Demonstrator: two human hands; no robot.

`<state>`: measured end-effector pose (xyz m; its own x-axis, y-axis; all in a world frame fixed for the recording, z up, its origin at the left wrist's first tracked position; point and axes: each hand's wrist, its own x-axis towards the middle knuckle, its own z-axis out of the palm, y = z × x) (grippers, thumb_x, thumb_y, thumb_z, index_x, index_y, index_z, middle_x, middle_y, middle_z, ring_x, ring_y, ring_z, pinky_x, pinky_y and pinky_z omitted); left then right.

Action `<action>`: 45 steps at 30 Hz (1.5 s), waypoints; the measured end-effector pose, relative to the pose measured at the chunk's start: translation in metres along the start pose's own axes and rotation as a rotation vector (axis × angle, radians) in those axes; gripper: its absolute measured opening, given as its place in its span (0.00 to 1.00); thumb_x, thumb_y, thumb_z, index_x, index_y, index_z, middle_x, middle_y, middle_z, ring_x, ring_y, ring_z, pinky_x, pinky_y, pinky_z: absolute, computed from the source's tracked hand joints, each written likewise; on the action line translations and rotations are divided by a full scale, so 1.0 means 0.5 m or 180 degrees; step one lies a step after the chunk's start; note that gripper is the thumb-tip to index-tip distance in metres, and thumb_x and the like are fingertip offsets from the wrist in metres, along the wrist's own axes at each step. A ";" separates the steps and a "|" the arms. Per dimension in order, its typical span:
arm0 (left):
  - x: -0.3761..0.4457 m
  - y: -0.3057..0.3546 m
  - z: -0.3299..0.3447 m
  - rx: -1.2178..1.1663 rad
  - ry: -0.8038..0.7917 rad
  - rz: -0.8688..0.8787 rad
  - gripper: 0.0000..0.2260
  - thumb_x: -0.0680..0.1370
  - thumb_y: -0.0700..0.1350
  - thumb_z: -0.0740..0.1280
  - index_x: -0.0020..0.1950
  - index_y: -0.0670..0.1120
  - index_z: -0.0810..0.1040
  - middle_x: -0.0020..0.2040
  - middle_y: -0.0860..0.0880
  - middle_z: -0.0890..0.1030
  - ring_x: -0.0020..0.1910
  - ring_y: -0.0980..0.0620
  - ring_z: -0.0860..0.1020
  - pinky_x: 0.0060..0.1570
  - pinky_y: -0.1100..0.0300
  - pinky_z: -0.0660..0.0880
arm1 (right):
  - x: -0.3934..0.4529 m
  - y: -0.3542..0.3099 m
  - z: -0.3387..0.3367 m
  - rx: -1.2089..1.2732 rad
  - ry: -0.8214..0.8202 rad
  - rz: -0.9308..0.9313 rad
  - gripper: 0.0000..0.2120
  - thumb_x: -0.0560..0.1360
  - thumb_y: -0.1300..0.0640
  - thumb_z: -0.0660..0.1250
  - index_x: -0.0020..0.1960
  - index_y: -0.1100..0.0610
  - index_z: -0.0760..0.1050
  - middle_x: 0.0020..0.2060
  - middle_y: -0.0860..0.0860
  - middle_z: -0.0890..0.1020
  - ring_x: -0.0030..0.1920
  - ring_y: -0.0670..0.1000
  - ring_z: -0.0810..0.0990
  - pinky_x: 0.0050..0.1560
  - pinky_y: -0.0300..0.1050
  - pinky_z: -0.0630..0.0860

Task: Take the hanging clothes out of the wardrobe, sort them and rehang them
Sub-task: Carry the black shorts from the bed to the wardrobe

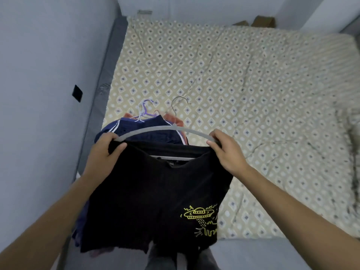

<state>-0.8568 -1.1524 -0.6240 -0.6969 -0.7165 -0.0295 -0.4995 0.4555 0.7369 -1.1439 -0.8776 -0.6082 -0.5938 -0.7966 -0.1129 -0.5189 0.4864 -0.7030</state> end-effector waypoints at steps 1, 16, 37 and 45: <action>-0.008 0.056 -0.017 -0.0009 0.0012 0.0153 0.09 0.81 0.44 0.71 0.51 0.56 0.73 0.48 0.55 0.77 0.48 0.56 0.76 0.52 0.59 0.72 | -0.033 -0.019 -0.050 -0.0016 0.0118 -0.0030 0.07 0.84 0.53 0.65 0.48 0.45 0.70 0.40 0.44 0.76 0.43 0.47 0.76 0.45 0.47 0.72; -0.078 0.789 0.053 -0.0279 -0.1288 0.2816 0.11 0.79 0.51 0.72 0.60 0.51 0.78 0.53 0.57 0.80 0.52 0.54 0.78 0.54 0.57 0.72 | -0.725 -0.138 -0.534 -0.0143 0.2621 0.0944 0.12 0.82 0.60 0.69 0.44 0.46 0.73 0.38 0.44 0.75 0.41 0.45 0.74 0.43 0.39 0.67; -0.855 1.451 0.611 -0.1193 -0.2887 0.4719 0.09 0.86 0.48 0.62 0.48 0.49 0.76 0.42 0.52 0.76 0.41 0.49 0.76 0.44 0.49 0.72 | -1.748 -0.043 -0.639 -0.0461 0.4887 0.2821 0.06 0.79 0.55 0.70 0.43 0.53 0.76 0.37 0.46 0.77 0.40 0.45 0.76 0.46 0.44 0.70; -1.147 1.600 0.761 -0.1476 -0.3820 0.5432 0.08 0.85 0.53 0.60 0.46 0.56 0.69 0.40 0.55 0.72 0.39 0.55 0.74 0.40 0.52 0.71 | -2.023 -0.030 -0.597 -0.0587 0.5501 0.3415 0.10 0.80 0.56 0.71 0.42 0.53 0.75 0.36 0.47 0.74 0.38 0.48 0.72 0.42 0.47 0.67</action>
<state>-1.0526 -0.1758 -0.2746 -0.2133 0.8346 0.5078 0.8138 -0.1358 0.5650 -0.7188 0.0278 -0.2738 -0.4283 0.8213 0.3769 0.3874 0.5437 -0.7445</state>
